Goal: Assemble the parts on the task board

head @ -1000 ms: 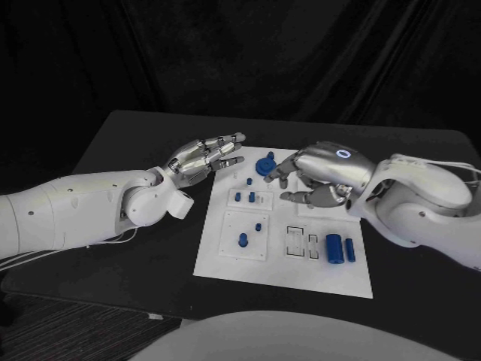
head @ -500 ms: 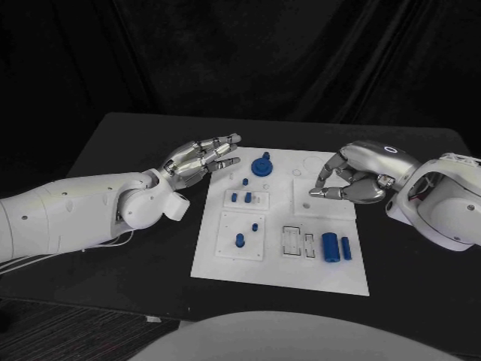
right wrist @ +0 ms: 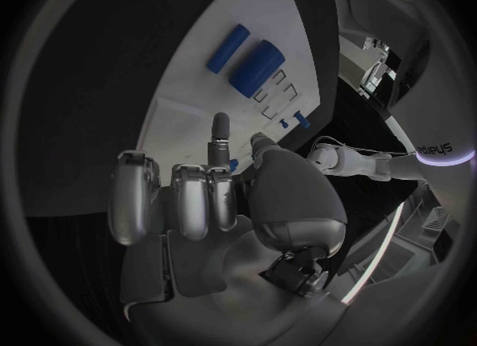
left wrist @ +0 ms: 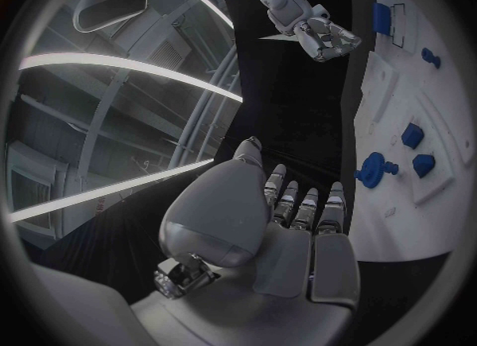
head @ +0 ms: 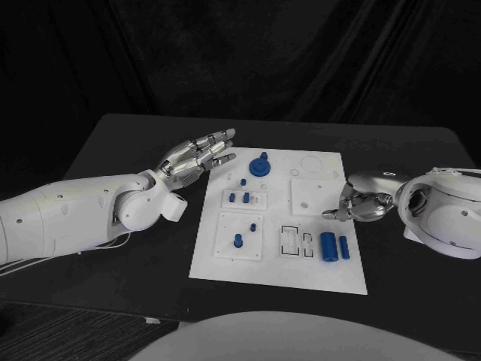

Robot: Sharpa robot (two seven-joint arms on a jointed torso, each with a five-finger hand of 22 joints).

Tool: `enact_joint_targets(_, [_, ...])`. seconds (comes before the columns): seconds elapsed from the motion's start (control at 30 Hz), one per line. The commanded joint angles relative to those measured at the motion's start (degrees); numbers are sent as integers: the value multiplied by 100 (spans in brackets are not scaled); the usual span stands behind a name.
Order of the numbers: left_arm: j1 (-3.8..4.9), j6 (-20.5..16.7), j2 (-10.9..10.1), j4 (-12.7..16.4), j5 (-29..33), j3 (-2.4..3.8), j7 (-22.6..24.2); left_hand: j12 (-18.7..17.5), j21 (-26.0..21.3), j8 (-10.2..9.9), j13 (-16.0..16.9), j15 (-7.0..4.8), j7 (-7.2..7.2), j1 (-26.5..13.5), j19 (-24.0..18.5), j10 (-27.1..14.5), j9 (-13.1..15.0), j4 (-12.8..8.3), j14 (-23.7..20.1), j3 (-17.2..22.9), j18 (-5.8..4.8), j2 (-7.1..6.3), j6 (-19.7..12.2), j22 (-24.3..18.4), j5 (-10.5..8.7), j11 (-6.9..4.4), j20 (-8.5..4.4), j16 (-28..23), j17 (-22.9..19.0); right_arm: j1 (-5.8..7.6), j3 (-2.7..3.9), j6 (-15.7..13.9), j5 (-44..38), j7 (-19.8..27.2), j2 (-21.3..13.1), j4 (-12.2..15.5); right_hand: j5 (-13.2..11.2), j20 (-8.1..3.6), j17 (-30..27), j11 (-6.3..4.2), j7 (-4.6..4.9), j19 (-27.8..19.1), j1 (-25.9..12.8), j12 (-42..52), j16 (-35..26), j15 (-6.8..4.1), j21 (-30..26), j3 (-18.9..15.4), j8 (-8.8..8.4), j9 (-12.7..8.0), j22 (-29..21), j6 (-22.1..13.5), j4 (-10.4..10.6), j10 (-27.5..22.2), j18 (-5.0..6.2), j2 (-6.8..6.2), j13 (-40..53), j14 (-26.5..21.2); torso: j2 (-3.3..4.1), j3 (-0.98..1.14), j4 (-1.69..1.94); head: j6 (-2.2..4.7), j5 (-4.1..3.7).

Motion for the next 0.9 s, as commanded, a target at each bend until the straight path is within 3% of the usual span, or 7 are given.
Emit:
enact_joint_targets(0.03, [-13, -331, -7, 25, -378, 4, 696, -86, -59, -88, -16, -183, -248, -91, -128, -83, -32, 10, -91, -122, 103, -45, -269, -194, -178, -94, -207, -118, -40, -23, 3, 538, 106, -587, -22, 29, 30, -48, 1061, -44, -2, 337, -18, 14, 22, -43, 50, -31, 2, 16, 1253, 54, 3, 586, -108, 67, 1506, 520, 8, -5, 8, 0, -16])
enact_joint_targets(0.13, [-16, -426, -8, 32, -462, 4, 801, -182, -89, -144, -31, -306, -343, -122, -212, -146, -46, 11, -122, -174, 96, -68, -391, -343, -303, -213, -333, -164, -59, -36, 3, 626, 155, -700, -36, 54, 32, -59, 1064, -54, -13, 340, -42, 14, 26, -53, 84, -54, -3, 38, 1259, 93, 10, 586, -113, 74, 1506, 522, 10, -7, 9, 0, -17])
enact_joint_targets(0.17, [-18, -466, -8, 33, -496, 4, 841, -308, -104, -194, -50, -384, -416, -162, -250, -216, -61, 11, -122, -221, 93, -84, -512, -424, -444, -361, -411, -164, -59, -47, 3, 675, 174, -777, -44, 70, 24, -67, 1048, -69, -27, 330, -117, 14, 20, -58, 77, -92, -3, 74, 1253, 132, 25, 586, -109, 92, 1506, 519, 11, -7, 5, 0, -16])
enact_joint_targets(0.27, [-27, -527, -5, 27, -534, 4, 892, -483, -129, -238, -75, -377, -685, -263, -283, -284, -87, 11, -122, -291, 80, -96, -755, -540, -651, -566, -422, -164, -59, -75, 3, 752, 196, -877, -56, 92, 22, -71, 1001, -84, -39, 305, -244, 14, -4, -59, 29, -138, -13, 116, 1236, 155, 34, 586, -97, 138, 1506, 509, 8, -7, 6, 0, -27])
enact_joint_targets(0.4, [-52, -619, -6, 28, -558, 4, 948, -598, -135, -269, -91, -404, -1093, -367, -289, -310, -119, 10, -122, -340, 81, -106, -1106, -571, -857, -698, -454, -164, -59, -118, 2, 751, 225, -945, -68, 123, -35, -77, 984, -96, -56, 294, -314, 14, -11, -69, 30, -170, 0, 179, 1232, 205, 29, 586, -93, 175, 1506, 505, 4, -7, 5, 0, -26])
enact_joint_targets(0.7, [-110, -656, -9, 27, -572, 4, 968, -676, -140, -279, -104, -423, -1139, -407, -293, -336, -130, 8, -122, -329, 68, -59, -1243, -588, -857, -777, -505, -164, -59, -167, 2, 455, 355, -969, -89, 240, -34, -80, 973, -105, -59, 295, -345, 14, -15, -70, 55, -180, -11, 207, 1236, 196, 29, 586, -97, 206, 1506, 504, 5, -9, 4, 0, -36])
enact_joint_targets(0.9, [-127, -558, -14, 25, -574, 4, 889, -700, -138, -274, -106, -373, -967, -376, -292, -344, -125, 4, -122, -291, 60, 20, -1219, -584, -767, -704, -453, -164, -59, -174, 2, 281, 373, -939, -94, 327, -42, -103, 1000, -153, -117, 293, -365, 14, 6, -99, 111, -219, 115, 469, 1242, 295, 19, 586, -101, 232, 1506, 511, 4, -7, 5, 0, -29])
